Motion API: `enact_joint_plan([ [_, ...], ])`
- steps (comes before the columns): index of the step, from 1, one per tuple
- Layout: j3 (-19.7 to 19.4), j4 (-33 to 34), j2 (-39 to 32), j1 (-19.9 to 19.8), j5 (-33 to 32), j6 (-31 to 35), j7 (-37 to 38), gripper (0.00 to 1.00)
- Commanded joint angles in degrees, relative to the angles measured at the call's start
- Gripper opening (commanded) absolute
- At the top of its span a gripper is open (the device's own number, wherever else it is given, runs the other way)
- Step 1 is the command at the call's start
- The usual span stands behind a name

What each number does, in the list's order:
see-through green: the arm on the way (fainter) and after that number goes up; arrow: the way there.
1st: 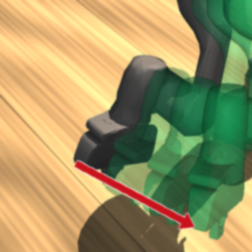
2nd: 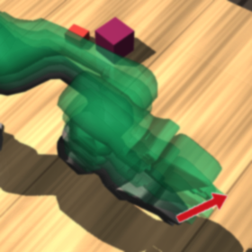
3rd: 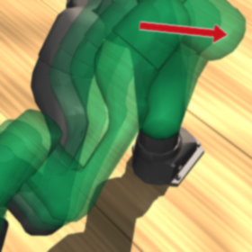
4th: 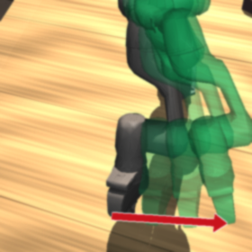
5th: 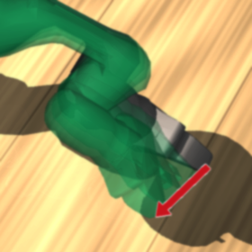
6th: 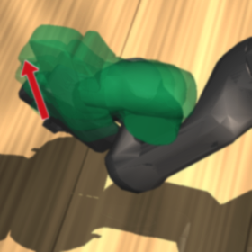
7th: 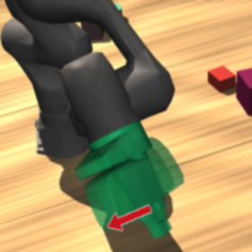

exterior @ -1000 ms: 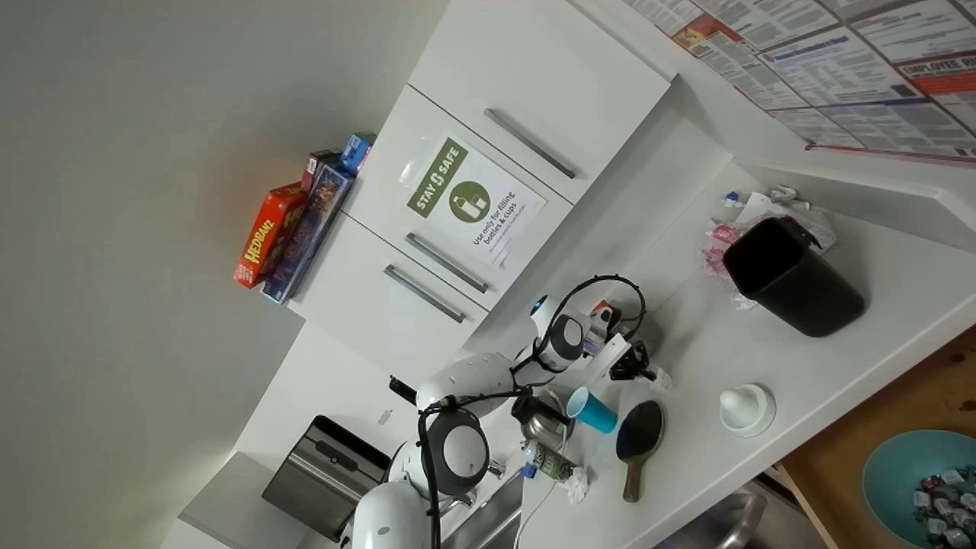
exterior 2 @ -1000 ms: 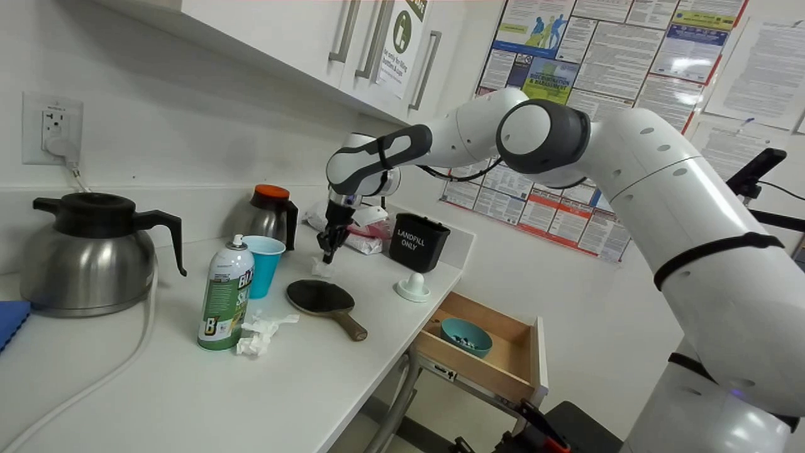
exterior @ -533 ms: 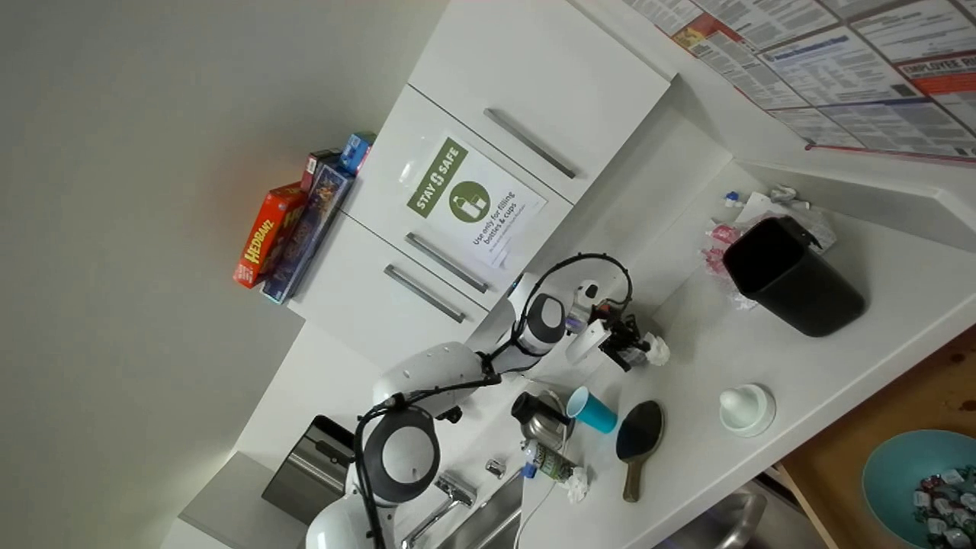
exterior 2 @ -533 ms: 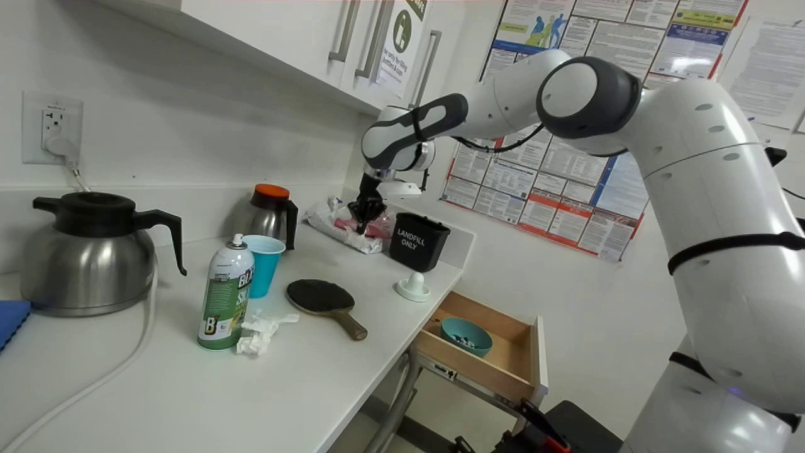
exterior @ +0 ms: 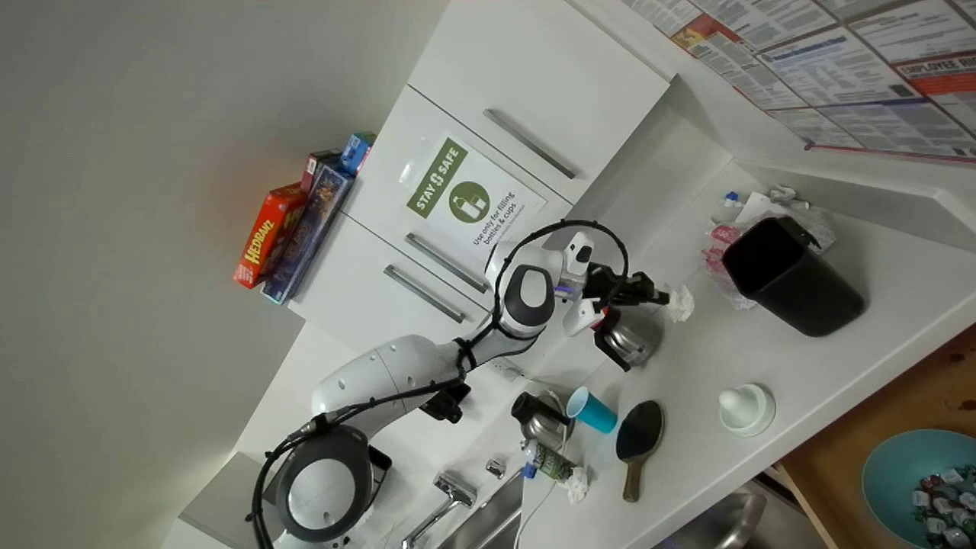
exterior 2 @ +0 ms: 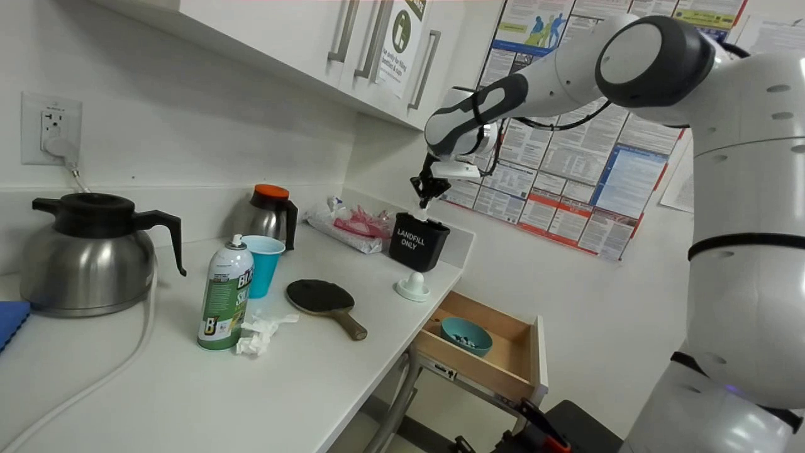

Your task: Pick the paper and throw it in the bin

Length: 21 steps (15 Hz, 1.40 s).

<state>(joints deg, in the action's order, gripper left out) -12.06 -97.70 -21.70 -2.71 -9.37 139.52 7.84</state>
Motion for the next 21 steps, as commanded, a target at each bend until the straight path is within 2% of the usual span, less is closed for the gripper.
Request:
enact_joint_plan([
  [1, -3.9, -3.1, 1.8, -0.6, -5.4, 6.8, 8.3, 0.0],
  [5, -7.2, -1.2, -1.0, -1.2, -8.1, 11.9, 13.4, 0.0],
  [7, -7.7, 0.0, -2.7, -1.4, -7.3, 13.5, 14.2, 0.0],
  [17, -7.2, 7.6, -9.7, -2.1, -1.5, 14.7, 15.2, 0.0],
  [18, -7.0, 8.3, -10.0, -2.2, -1.0, 14.4, 14.9, 0.21],
  [21, -7.1, 10.1, -11.1, -1.9, -0.4, 14.2, 15.0, 0.4],
])
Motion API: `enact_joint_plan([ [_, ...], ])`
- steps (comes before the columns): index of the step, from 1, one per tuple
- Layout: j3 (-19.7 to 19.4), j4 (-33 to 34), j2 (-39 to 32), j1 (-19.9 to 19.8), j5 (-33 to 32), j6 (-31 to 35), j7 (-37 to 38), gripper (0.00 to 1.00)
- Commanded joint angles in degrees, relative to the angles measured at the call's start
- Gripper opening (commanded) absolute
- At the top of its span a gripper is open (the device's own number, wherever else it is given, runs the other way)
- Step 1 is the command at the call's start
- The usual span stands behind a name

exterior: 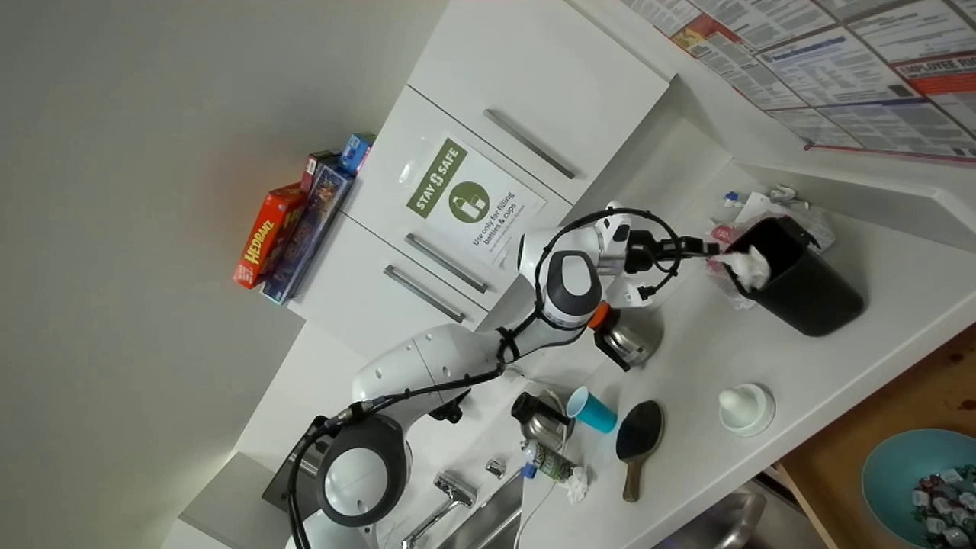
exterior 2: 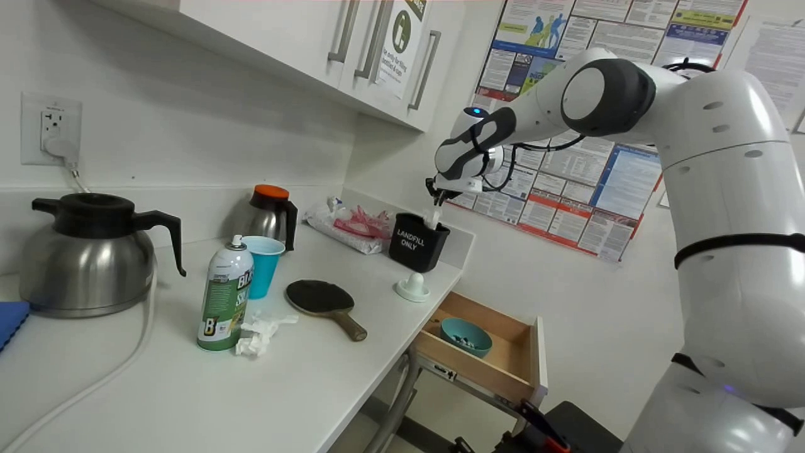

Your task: Pick the paper and throw it in the bin

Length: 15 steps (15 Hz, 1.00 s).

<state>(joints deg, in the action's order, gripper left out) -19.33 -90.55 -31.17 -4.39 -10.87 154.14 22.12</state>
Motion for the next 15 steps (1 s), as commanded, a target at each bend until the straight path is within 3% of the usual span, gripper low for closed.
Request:
enact_joint_plan([
  [1, 0.2, 3.4, -1.9, -0.2, 1.3, -0.5, 0.7, 0.49],
  [8, 0.1, 5.0, -3.0, 0.1, 1.7, -0.7, 0.7, 1.0],
  [15, 0.2, 3.8, -2.7, 0.1, 1.3, -0.1, -0.3, 1.0],
])
